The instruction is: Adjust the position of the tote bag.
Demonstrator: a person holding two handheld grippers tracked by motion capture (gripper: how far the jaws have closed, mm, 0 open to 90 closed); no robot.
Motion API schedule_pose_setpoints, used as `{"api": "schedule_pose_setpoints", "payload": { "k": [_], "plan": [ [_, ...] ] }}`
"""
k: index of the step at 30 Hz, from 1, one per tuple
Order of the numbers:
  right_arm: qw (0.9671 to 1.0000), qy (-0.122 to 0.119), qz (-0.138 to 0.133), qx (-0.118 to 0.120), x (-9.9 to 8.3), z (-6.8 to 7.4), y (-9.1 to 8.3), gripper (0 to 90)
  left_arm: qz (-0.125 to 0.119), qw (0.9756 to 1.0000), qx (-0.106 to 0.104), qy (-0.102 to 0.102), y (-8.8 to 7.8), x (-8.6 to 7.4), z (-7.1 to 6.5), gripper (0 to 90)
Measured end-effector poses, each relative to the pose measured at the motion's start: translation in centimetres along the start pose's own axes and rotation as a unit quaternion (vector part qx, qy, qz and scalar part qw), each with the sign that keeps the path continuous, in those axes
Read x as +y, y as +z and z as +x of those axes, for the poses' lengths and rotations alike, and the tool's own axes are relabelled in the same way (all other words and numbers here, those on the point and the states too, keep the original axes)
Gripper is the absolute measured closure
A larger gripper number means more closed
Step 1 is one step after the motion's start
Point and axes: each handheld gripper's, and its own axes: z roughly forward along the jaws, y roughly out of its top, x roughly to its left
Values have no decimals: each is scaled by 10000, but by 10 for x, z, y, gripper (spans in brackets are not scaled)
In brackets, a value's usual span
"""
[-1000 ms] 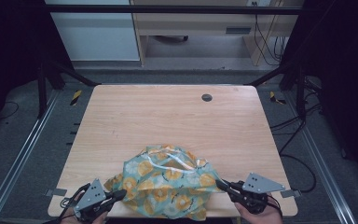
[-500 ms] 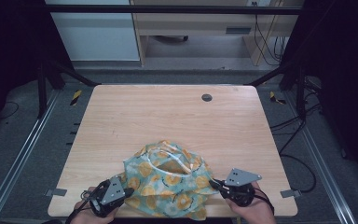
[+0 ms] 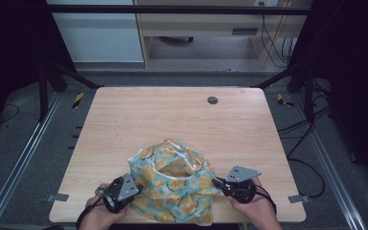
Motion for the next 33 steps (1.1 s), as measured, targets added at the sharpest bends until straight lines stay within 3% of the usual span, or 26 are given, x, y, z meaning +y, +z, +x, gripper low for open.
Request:
{"api": "schedule_pose_setpoints", "payload": {
  "k": [12,22,24,33],
  "plan": [
    [10000,14,16,-75,6,-7,10,869,80,9999,9,79,14,8,2,900],
    [9999,29,-30,-139,11,-13,15,875,45,9999,23,-119,23,10,8,900],
    [9999,31,-22,-157,12,-13,16,875,79,9999,70,-91,23,10,10,900],
    [9994,93,-159,-290,16,-19,19,875,33,9987,329,-388,36,15,29,900]
  ]
}}
